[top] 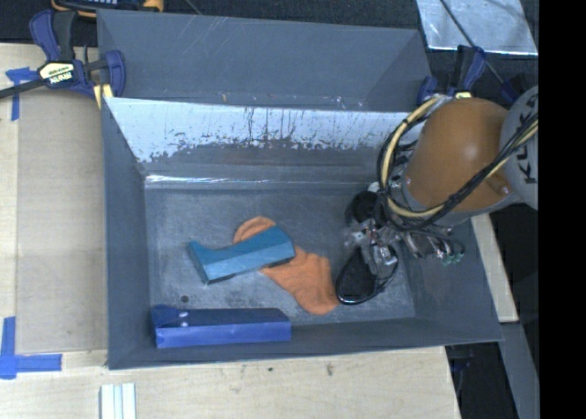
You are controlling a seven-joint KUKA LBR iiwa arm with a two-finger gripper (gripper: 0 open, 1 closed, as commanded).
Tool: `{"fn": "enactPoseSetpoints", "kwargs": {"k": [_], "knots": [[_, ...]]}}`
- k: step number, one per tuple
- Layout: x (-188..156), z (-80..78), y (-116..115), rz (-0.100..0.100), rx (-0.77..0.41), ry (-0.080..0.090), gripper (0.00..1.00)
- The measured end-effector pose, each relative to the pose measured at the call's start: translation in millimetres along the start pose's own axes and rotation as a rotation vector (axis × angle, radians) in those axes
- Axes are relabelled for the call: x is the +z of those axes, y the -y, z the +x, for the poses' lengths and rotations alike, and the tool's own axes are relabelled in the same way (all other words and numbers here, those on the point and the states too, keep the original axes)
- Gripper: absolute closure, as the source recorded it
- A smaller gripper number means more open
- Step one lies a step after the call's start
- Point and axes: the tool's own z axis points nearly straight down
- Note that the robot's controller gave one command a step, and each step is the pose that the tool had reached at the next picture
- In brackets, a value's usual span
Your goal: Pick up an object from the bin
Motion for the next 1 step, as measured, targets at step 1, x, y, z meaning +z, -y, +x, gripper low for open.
{"fn": "enactPoseSetpoints", "kwargs": {"k": [1], "knots": [[-15.6, -0.4, 2.3, 0.002, -0.008, 0.004, 1.00]]}}
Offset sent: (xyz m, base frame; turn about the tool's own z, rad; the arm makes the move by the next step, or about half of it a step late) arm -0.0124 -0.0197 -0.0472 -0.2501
